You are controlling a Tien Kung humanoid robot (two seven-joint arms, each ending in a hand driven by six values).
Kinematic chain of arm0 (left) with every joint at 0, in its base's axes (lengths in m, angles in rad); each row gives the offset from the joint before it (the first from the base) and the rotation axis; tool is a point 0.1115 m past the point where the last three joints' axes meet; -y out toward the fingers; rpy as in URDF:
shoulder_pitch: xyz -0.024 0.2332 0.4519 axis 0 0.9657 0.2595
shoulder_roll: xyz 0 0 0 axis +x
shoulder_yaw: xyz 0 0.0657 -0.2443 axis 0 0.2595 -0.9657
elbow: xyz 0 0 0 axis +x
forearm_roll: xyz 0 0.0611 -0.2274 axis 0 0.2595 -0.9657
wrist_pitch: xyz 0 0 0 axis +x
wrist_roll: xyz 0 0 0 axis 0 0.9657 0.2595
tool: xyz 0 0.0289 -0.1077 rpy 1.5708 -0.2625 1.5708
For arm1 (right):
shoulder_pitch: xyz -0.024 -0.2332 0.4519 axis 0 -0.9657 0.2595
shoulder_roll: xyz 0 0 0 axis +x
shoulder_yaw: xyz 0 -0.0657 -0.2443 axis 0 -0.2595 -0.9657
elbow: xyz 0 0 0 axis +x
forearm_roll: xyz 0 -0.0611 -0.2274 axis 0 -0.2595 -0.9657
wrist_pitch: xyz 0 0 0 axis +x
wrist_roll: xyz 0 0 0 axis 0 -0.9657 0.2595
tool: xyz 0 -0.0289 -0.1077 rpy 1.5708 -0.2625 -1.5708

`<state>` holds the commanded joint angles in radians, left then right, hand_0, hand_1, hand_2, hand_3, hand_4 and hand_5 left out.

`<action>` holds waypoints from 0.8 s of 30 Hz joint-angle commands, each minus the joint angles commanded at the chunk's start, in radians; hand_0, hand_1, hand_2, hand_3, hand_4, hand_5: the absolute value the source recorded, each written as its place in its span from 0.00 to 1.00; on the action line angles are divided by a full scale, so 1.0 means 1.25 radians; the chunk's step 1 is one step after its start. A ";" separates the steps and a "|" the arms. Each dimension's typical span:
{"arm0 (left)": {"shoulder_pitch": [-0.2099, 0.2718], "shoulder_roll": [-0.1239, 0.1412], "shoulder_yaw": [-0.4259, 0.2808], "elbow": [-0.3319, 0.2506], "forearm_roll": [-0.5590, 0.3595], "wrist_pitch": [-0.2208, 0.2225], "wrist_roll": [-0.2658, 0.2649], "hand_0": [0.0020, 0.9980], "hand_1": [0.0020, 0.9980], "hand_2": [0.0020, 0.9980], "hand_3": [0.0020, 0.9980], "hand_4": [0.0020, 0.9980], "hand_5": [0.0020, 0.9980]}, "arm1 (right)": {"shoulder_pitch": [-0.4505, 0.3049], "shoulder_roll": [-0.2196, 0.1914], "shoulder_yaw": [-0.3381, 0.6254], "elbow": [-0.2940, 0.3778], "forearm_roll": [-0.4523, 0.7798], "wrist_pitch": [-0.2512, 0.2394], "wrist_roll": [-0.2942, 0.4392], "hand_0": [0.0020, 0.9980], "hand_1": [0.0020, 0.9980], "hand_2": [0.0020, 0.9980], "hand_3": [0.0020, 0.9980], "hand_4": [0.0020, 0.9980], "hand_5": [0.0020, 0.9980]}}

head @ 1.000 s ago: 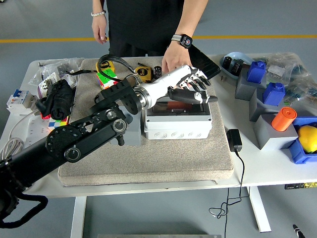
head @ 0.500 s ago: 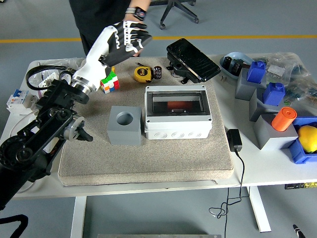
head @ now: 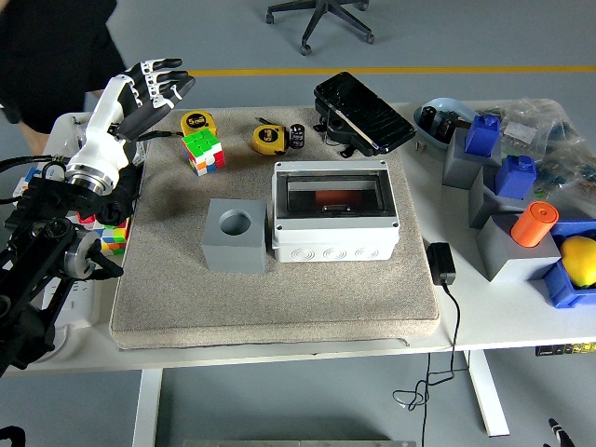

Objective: Fetch the battery,place it into the box,close the lid of the box

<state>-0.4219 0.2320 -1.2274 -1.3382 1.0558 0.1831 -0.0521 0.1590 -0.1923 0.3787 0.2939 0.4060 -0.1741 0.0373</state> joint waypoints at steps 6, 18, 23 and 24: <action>-0.001 -0.001 -0.018 -0.003 -0.009 0.001 0.002 0.72 0.71 0.68 0.69 0.98 0.43 | 0.006 0.000 -0.004 -0.001 0.004 0.005 -0.003 0.73 0.66 0.65 0.59 0.99 0.59; 0.001 -0.007 -0.062 -0.005 -0.006 -0.004 0.015 0.70 0.69 0.66 0.69 0.98 0.42 | 0.003 0.003 -0.001 -0.001 -0.001 0.007 -0.008 0.73 0.67 0.65 0.59 1.00 0.60; 0.006 -0.005 -0.073 -0.005 -0.007 -0.007 0.018 0.70 0.69 0.66 0.69 0.98 0.42 | 0.003 0.002 -0.001 0.000 -0.003 0.005 -0.008 0.73 0.67 0.65 0.59 0.99 0.59; 0.007 -0.004 -0.075 -0.005 -0.007 -0.007 0.018 0.70 0.69 0.66 0.69 0.98 0.42 | 0.003 0.002 -0.001 0.000 -0.003 0.005 -0.009 0.73 0.67 0.65 0.59 0.99 0.59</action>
<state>-0.4135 0.2277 -1.3210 -1.3441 1.0473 0.1746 -0.0293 0.1628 -0.1902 0.3772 0.2940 0.4026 -0.1678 0.0265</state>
